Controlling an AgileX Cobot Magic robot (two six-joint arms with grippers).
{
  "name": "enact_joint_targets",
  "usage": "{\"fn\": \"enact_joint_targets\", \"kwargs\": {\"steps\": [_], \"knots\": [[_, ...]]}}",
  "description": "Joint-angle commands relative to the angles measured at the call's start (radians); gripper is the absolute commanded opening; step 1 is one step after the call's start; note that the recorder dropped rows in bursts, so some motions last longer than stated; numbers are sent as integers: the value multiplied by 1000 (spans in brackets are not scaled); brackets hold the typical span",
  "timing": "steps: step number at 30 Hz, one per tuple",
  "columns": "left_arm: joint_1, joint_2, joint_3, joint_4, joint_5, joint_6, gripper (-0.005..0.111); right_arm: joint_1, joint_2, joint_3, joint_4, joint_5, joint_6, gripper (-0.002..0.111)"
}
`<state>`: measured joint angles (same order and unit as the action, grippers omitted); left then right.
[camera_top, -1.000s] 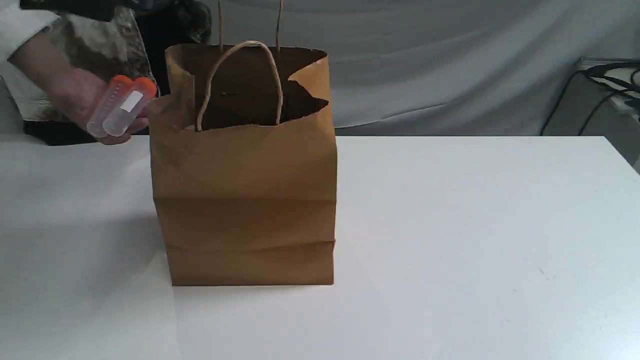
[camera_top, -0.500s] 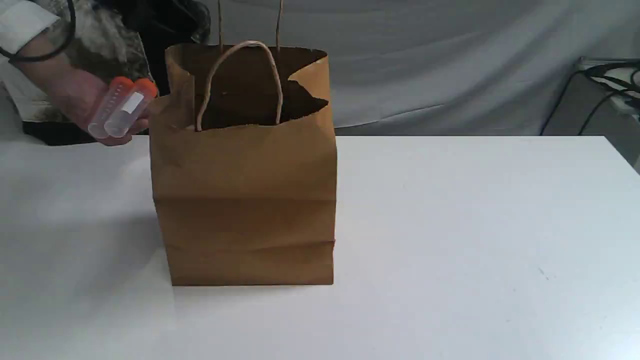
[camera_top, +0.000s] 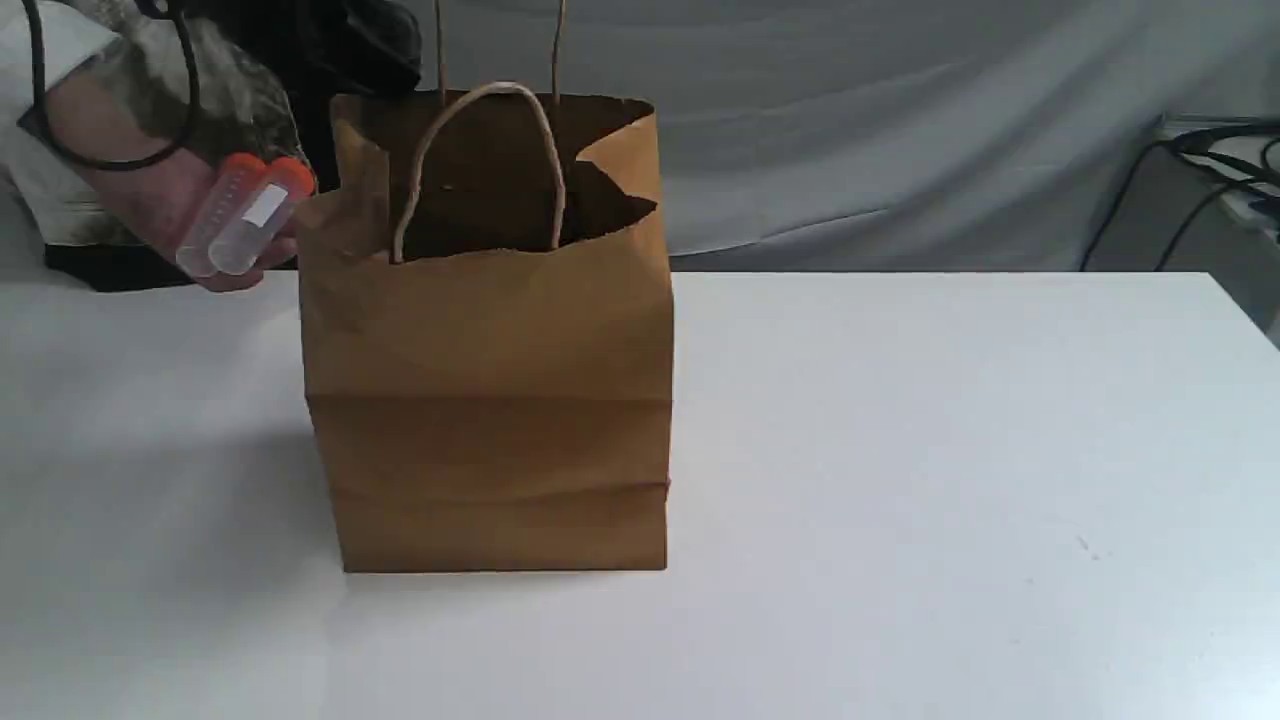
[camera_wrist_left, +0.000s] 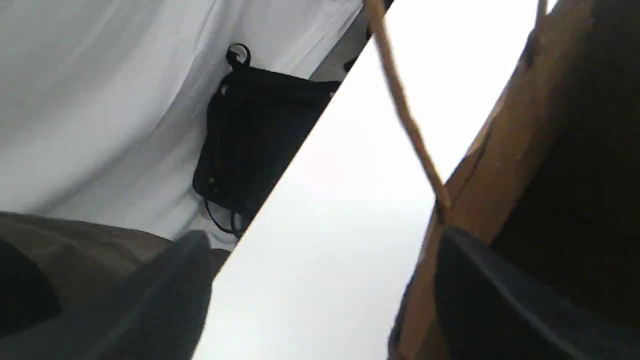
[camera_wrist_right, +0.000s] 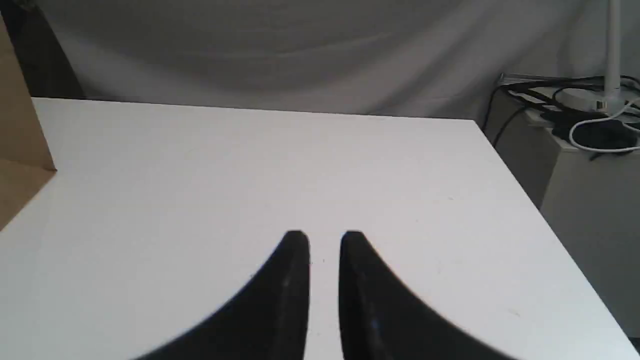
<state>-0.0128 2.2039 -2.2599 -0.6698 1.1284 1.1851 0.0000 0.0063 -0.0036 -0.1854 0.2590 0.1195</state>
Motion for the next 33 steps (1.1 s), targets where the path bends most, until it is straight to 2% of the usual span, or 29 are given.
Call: {"fn": "enact_joint_targets", "kwargs": {"steps": [1, 4, 7, 13, 21, 27, 30, 33], "knots": [[2, 9, -1, 11, 27, -71, 64, 2, -6, 4, -11, -8, -3, 12], [2, 7, -1, 18, 93, -84, 64, 2, -6, 4, -15, -8, -7, 12], [2, 7, 1, 91, 93, -134, 64, 2, -6, 4, -26, -8, -7, 12], [2, 9, 1, 78, 93, -146, 60, 2, -6, 4, -49, -8, -7, 12], [-20, 22, 1, 75, 93, -196, 34, 2, -6, 4, -49, -8, -7, 12], [-38, 22, 1, 79, 93, -220, -1, 2, -6, 4, -57, -8, -13, 12], [-40, 22, 1, 79, 93, -250, 0, 2, -6, 4, -133, -46, -45, 12], [-40, 22, 1, 79, 93, -272, 0, 2, -6, 4, -36, -184, 8, 12]]}}
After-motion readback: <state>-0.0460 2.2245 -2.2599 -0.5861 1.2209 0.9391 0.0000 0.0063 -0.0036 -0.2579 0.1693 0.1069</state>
